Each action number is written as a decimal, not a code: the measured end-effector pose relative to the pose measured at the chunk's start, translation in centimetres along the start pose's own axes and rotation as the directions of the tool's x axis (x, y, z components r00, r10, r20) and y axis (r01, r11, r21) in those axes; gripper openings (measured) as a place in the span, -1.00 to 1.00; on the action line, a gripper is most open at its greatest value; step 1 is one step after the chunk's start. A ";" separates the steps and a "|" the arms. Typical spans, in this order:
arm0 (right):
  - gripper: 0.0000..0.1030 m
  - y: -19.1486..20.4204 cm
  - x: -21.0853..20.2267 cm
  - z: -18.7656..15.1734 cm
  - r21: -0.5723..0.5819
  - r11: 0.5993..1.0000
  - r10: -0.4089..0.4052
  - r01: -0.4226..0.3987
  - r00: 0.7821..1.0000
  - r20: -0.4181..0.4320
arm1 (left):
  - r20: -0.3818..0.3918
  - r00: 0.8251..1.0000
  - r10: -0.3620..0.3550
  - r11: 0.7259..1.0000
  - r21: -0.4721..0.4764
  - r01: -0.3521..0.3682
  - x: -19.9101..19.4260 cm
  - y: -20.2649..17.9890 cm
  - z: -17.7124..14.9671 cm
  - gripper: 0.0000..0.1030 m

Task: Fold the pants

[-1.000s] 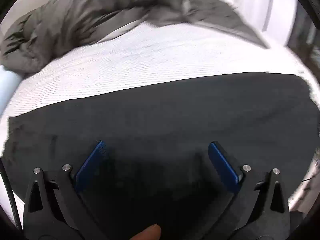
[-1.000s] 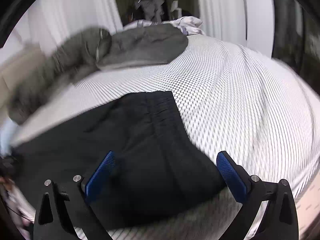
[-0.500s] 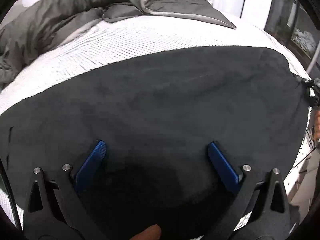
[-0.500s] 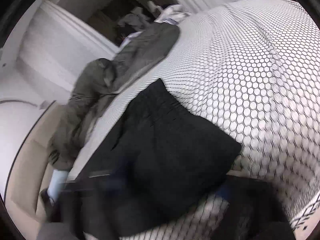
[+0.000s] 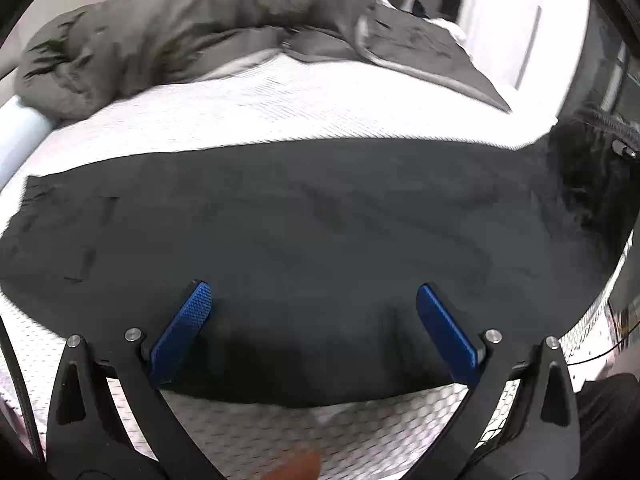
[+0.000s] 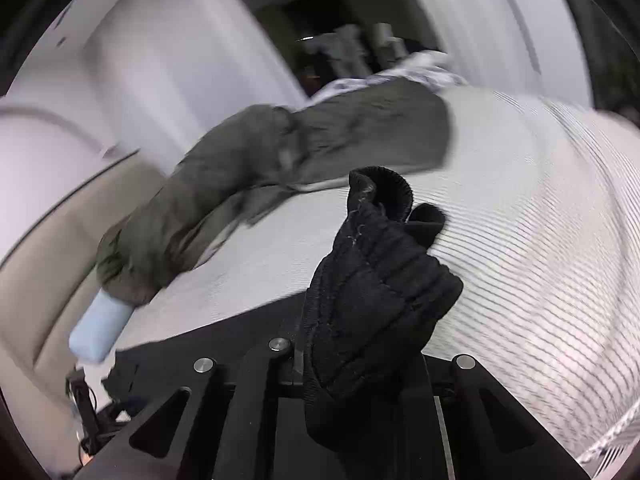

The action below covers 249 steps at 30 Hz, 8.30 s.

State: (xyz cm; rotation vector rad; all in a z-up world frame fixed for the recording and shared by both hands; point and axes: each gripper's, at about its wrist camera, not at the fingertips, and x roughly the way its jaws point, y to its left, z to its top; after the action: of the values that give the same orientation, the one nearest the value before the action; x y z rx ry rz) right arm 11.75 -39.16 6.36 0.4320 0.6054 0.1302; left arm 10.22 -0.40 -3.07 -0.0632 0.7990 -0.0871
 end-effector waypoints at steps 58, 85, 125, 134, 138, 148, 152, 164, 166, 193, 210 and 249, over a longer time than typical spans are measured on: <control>0.10 4.1 3.2 -13.9 -0.027 0.952 0.281 -0.304 0.909 -0.306 | -0.072 0.980 -0.185 0.982 0.027 0.187 2.7 3.6 6.1 0.68; 0.10 5.1 12.0 -9.8 -0.023 0.972 0.206 -0.234 0.894 -0.398 | -0.079 0.992 -0.094 0.995 -0.052 0.090 6.7 3.7 10.7 0.19; -0.51 8.0 19.2 -8.3 -0.029 0.986 0.130 -0.166 0.859 -0.496 | -0.158 0.972 -0.172 0.889 0.401 0.223 5.9 -16.1 -3.0 0.96; -0.54 11.6 27.2 -2.4 -0.377 0.926 -0.159 -0.012 0.894 -0.418 | -0.175 0.963 -0.207 0.877 0.403 0.261 5.4 -15.2 -3.0 0.96; -0.45 13.4 27.6 -2.1 -0.498 0.866 -0.266 0.042 0.882 -0.389 | -0.178 0.956 -0.232 0.871 0.400 0.286 4.8 -14.7 -2.7 0.96; 0.42 11.2 18.7 -5.2 -0.275 0.958 -0.055 -0.084 0.885 -0.463 | 0.008 0.941 -0.338 0.908 0.266 0.323 0.7 -8.2 2.7 0.97; 0.40 10.2 19.3 -7.1 -0.257 0.959 -0.029 -0.115 0.868 -0.496 | 0.103 0.954 -0.281 0.949 0.178 0.260 0.3 -3.9 5.0 0.97; -0.75 10.0 18.7 -5.3 -0.244 0.952 0.062 -0.182 0.900 -0.432 | 0.082 0.989 -0.120 0.993 0.017 0.119 3.4 1.4 6.5 0.97; -0.37 8.7 18.3 -4.3 -0.196 0.971 0.040 -0.134 0.906 -0.421 | 0.047 0.993 -0.106 0.994 0.010 0.106 4.9 1.4 6.4 0.97; 0.15 17.0 16.8 -13.1 -0.553 0.827 -0.122 -0.106 0.925 -0.360 | -0.059 0.994 -0.090 0.918 0.382 0.106 9.1 -6.8 2.6 0.97; 0.34 16.1 15.5 -11.7 -0.556 0.831 -0.180 -0.019 0.936 -0.301 | -0.019 1.000 -0.011 0.933 0.358 0.018 8.6 -7.1 6.7 0.99; 0.93 15.4 21.7 -8.2 -0.501 0.846 -0.371 0.181 0.875 -0.311 | -0.142 0.989 0.030 0.995 0.098 -0.016 12.8 -4.4 8.3 1.00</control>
State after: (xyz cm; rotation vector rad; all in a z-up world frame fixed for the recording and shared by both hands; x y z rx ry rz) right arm 24.90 -17.05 -4.39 -0.1600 1.0073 0.0734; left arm 24.85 -5.87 -6.04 0.0444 0.9376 -0.1088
